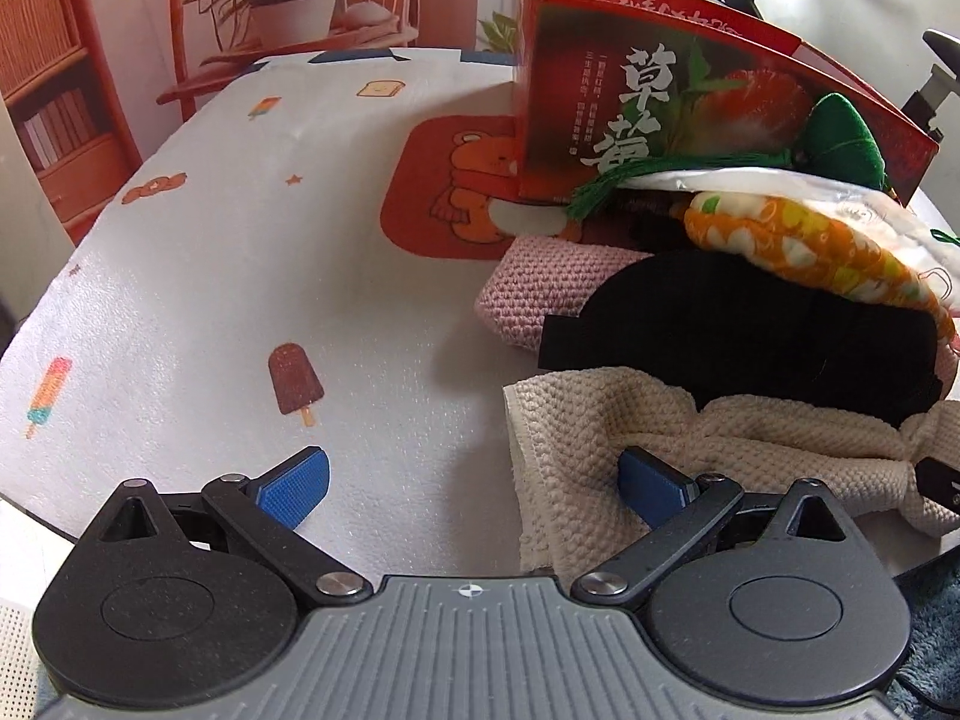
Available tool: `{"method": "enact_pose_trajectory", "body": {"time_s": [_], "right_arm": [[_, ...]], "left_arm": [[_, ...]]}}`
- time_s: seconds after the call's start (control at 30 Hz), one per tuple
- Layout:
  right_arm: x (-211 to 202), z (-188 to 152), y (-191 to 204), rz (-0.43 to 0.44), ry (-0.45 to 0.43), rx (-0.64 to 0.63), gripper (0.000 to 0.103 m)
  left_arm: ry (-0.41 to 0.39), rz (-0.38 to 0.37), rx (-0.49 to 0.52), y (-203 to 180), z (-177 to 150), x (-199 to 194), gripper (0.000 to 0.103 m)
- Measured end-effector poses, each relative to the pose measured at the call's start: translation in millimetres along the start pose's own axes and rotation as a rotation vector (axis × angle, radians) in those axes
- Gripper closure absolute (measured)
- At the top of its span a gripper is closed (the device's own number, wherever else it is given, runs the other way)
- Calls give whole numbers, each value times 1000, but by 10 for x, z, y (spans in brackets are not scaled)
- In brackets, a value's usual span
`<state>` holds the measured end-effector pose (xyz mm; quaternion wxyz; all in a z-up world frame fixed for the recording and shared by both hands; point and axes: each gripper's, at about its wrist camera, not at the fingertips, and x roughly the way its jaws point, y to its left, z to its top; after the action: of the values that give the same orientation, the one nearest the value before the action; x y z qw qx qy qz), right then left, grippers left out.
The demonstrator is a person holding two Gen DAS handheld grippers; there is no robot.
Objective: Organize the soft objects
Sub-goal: 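Lower the right tool to the beige knit towel and open it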
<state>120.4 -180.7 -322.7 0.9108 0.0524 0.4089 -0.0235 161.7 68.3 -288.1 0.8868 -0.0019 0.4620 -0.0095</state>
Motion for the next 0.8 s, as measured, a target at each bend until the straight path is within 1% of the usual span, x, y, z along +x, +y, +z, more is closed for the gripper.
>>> {"method": "enact_pose_trajectory", "body": {"time_s": [0.13,0.23,0.33,0.67,0.8], "right_arm": [[36,-14,-22,11,9,1,0],[70,-27,-75,34,23,23,0],[94,-35,-130,56,29,47,0],[88,-53,-123,55,20,49,0],[86,-61,-119,53,15,55,0]], "left_arm": [[-14,-4,4,18,13,28,0],[-20,-28,-37,26,-61,12,0],[-26,-22,-27,15,-44,25,0],[-24,-23,-26,21,-25,41,0],[-27,-36,-26,51,-20,27,1]]}}
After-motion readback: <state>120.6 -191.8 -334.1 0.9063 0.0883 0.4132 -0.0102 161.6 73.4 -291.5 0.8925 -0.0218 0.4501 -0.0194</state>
